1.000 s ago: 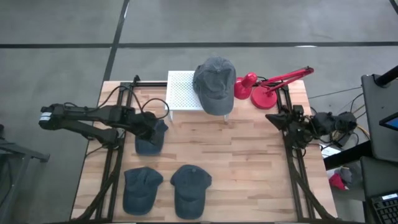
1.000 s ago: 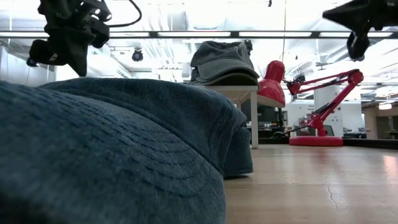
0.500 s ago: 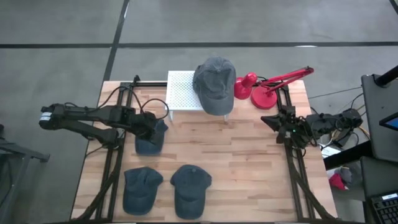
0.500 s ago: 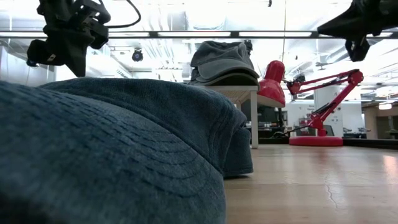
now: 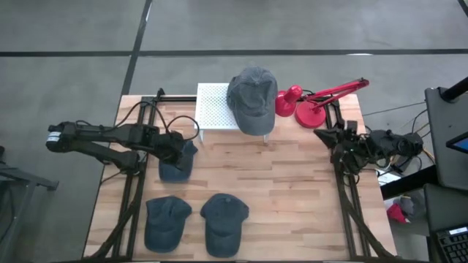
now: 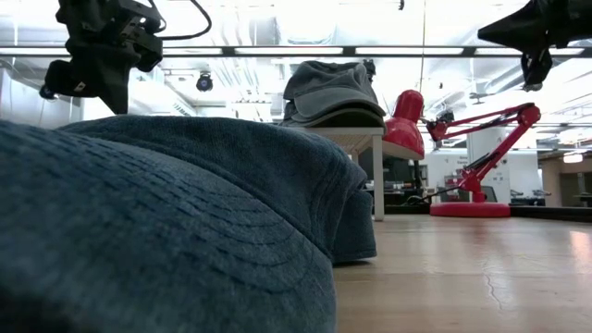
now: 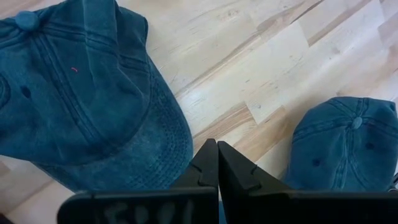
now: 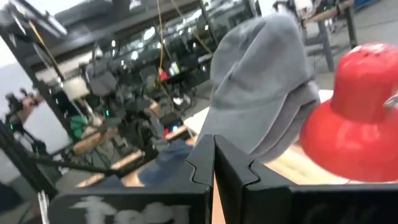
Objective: Pick & Place hat
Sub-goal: Put the top blue cap on the shelf
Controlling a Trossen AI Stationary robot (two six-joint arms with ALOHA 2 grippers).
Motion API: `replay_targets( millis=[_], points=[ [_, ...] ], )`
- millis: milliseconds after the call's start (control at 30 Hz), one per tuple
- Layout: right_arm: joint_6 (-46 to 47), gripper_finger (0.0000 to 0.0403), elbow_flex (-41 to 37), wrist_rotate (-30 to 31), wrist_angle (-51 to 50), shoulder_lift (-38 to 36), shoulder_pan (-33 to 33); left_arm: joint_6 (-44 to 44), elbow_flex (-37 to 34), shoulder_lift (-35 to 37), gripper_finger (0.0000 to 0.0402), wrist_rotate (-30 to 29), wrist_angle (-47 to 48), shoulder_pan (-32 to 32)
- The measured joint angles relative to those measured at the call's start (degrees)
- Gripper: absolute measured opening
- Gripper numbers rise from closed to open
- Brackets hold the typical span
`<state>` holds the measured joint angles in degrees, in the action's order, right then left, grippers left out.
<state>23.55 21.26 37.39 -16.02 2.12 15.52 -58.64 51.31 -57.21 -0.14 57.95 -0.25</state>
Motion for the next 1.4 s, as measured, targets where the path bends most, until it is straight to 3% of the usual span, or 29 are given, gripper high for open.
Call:
replay_targets(
  millis=[167, 433, 567, 1000, 1400],
  points=[
    [1.0, 0.0008, -1.5, -4.2, -0.1, -1.6, -1.7, 0.1, 0.0, 0.0, 0.0, 0.0, 0.0, 0.0],
    [3.6, 0.0008, -4.0, -5.0, 0.0, -2.0, -1.9, 0.1, 0.0, 0.0, 0.0, -0.1, 0.0, 0.0],
    [5.8, 0.0008, -5.8, -7.8, 0.0, -2.1, -1.9, 0.1, -0.4, 0.0, 0.0, -3.3, 0.8, 0.0],
    [9.5, 0.0008, -9.7, -7.4, 1.6, -2.1, -1.9, -15.4, -8.7, -0.1, 0.0, -6.6, 5.1, 0.2],
    [8.9, 0.0009, -8.7, -7.4, 1.4, -2.0, -1.9, -16.7, -11.1, -0.1, 0.0, -6.8, 4.2, 0.2]
  ],
)
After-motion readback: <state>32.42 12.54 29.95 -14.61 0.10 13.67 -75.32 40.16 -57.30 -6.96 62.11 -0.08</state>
